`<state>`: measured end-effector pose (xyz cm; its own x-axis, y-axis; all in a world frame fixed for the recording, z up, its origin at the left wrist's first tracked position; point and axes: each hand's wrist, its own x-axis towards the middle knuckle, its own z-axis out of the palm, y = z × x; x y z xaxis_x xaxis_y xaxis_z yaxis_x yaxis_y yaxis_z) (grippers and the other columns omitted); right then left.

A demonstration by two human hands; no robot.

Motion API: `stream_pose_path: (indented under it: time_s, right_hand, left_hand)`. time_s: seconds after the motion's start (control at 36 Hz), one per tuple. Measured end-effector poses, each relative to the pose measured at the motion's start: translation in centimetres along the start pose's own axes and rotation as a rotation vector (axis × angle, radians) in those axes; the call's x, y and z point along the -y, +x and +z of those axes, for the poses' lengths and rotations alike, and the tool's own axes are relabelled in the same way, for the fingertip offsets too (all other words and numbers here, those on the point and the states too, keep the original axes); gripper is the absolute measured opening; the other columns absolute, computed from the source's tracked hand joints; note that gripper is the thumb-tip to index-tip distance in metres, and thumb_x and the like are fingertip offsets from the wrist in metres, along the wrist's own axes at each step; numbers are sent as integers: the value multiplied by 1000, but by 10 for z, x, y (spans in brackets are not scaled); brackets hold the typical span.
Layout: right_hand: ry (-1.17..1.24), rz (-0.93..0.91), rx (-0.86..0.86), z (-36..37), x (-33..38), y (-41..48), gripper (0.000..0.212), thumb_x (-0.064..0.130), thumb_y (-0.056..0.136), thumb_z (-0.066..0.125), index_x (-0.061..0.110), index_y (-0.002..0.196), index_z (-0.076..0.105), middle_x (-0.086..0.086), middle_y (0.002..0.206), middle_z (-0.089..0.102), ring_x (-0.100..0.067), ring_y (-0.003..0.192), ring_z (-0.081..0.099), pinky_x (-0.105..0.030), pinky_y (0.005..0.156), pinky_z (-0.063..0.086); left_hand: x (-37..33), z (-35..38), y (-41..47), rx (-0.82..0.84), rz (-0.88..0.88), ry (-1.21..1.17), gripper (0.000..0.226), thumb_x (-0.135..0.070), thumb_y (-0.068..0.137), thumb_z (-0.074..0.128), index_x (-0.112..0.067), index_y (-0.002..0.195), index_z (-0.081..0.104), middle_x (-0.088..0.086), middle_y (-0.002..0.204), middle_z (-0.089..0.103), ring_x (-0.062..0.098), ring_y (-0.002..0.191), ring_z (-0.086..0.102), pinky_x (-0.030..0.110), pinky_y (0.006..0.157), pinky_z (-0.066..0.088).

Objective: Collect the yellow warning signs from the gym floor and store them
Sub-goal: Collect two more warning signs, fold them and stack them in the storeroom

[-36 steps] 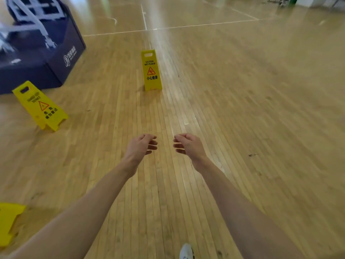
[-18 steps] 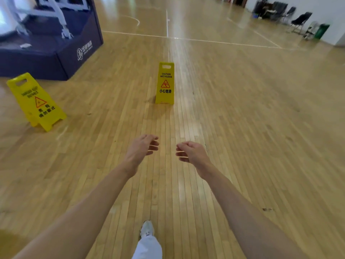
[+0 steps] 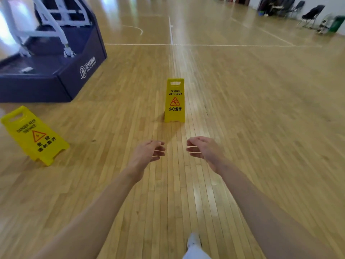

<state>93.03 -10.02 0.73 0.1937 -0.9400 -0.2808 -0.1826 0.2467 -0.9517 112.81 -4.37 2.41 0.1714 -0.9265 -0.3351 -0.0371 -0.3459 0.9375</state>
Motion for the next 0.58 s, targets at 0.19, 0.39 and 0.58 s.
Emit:
stream_pose_path:
  time_s: [0.19,0.39,0.58]
  right_hand:
    - [-7,77,17,-22,-11,136,30,29,97,53,2,105,66,-14,109,68,-29,103,66,-40,91,54]
    - [37,87,-11,-70,23,281,28,28,97,54,4,102,68,-14,106,69,-26,101,67,-39,90,55]
    - [54,44,-12,-101,82,396,29,24,97,54,-1,103,66,-9,95,68,-20,90,65,-40,89,54]
  left_hand:
    - [-21,29,130,15,-38,73,24,-22,98,44,-11,102,65,11,101,69,24,98,67,38,93,52]
    - [-82,67,281,47,-61,125,25,-26,98,44,-13,103,65,9,102,69,22,99,67,38,93,51]
    - [-144,84,401,25,24,48,21,-22,96,45,-16,93,66,7,93,69,19,88,67,35,87,50]
